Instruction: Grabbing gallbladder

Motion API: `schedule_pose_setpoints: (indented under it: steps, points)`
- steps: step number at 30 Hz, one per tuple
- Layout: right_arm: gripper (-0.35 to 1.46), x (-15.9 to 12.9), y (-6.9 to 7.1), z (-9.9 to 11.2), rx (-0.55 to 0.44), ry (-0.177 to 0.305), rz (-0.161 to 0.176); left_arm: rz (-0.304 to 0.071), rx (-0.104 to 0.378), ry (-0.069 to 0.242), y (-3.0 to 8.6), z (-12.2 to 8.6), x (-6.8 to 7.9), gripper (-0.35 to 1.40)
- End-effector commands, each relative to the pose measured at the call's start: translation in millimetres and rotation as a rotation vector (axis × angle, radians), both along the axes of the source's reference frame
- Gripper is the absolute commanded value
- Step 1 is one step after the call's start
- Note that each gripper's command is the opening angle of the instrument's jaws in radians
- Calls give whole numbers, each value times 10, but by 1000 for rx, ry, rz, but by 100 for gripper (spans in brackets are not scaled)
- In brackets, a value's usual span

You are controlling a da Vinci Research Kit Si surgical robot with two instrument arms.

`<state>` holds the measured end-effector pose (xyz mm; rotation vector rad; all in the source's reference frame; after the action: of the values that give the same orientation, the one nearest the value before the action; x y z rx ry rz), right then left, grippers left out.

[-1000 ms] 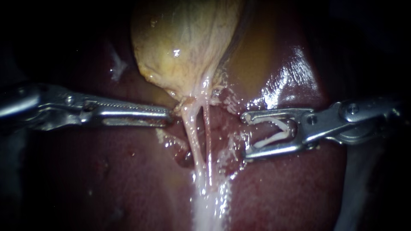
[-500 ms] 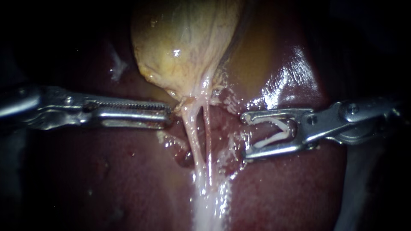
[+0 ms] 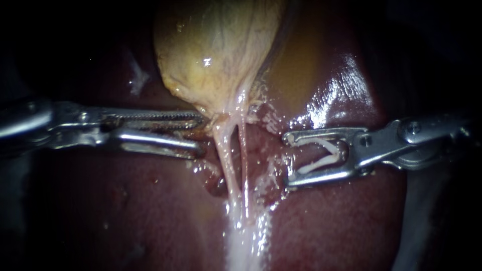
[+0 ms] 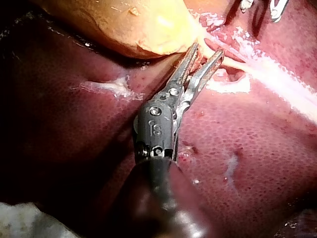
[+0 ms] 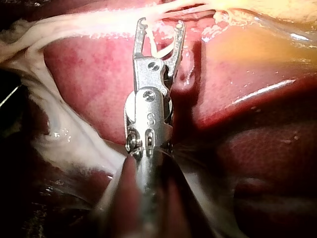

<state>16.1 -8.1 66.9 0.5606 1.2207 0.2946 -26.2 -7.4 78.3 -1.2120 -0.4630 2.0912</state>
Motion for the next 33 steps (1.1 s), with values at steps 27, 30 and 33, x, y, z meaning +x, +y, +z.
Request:
schedule_pose_setpoints:
  steps: [27,30,33]
  points:
    - [38,2,1,0,0,-1,1,-17,-8,18,8,29,-3,-20]
    - [38,2,0,0,0,-1,1,-8,-4,29,7,29,0,-35]
    - [38,2,0,-1,0,0,1,3,4,44,7,26,4,-35]
